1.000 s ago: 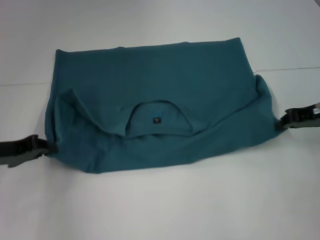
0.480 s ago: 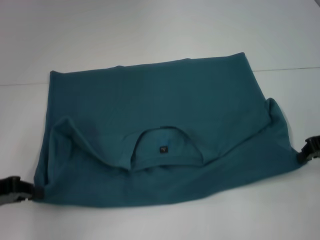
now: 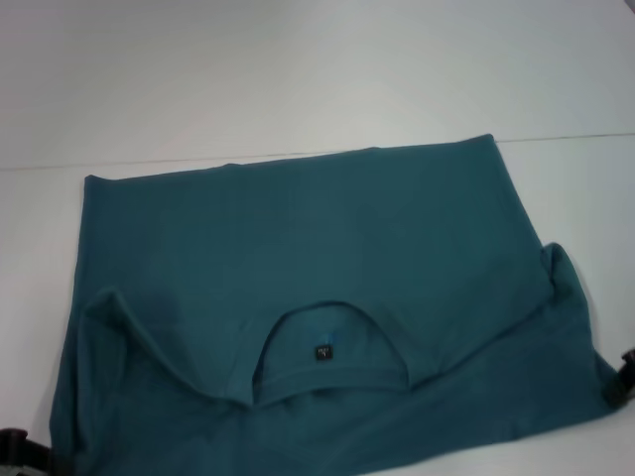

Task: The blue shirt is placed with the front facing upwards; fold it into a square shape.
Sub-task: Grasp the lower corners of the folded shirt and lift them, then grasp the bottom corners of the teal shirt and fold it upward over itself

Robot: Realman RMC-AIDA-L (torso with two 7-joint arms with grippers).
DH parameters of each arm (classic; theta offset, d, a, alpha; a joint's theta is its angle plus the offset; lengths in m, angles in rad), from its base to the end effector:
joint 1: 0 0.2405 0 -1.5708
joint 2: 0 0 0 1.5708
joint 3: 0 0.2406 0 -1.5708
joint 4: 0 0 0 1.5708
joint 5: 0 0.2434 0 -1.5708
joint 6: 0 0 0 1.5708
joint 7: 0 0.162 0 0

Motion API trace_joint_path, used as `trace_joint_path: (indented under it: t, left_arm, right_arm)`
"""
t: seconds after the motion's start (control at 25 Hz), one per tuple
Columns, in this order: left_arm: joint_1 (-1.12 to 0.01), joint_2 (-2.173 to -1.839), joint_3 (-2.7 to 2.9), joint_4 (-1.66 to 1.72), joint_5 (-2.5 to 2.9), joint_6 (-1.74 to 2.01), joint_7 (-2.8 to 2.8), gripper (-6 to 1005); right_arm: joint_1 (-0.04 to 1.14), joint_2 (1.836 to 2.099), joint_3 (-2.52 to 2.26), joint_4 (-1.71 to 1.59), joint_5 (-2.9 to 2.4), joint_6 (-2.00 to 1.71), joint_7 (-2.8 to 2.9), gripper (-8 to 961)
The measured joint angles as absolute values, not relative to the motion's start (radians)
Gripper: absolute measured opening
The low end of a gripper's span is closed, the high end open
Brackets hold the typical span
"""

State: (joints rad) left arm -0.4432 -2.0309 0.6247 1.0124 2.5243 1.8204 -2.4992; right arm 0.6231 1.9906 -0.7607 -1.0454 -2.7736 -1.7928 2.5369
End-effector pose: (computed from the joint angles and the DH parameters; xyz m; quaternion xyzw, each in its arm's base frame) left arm -0.3247 0.3035 0.0661 -0.7349 -0.6745 -0.0197 0.0682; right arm 0.2961 0.3533 0.0821 -0.7720 0.6053 -0.1406 0.1335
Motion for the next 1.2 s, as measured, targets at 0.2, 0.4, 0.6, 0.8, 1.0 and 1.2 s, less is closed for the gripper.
trace_joint_path:
  t: [0.2,0.4,0.6,0.8,1.0,1.2]
  left_arm:
    - [-0.444,-2.031,0.629,1.012,2.564,1.85,-2.489,66]
    - [-0.438,-2.032,0.629,1.014,2.595,1.891,-2.484,66]
    - [-0.434,-2.035,0.629,1.016,2.613,1.917,-2.474,68]
    - [-0.45,-2.03,0.594,1.017,2.584,1.983,-2.425,68]
    - [-0.509,-1.992,0.522,0.995,2.536,1.993,-2.418,67]
    - [-0.6,-1.95,0.509,0.925,2.542,1.915,-2.473,67]
  right_arm:
    - [0.581,2.01,-0.761,-1.091,-2.779,-1.862,2.533,0]
    - [0.555,2.017,-0.761,-1.11,-2.799,-1.897,2.53,0]
    - [0.541,2.02,-0.758,-1.117,-2.798,-1.937,2.512,0]
    - [0.538,2.018,-0.726,-1.117,-2.743,-1.977,2.469,0]
    - [0.553,1.958,-0.656,-1.082,-2.588,-1.955,2.459,0]
    - [0.596,1.911,-0.574,-1.033,-2.553,-1.862,2.481,-1]
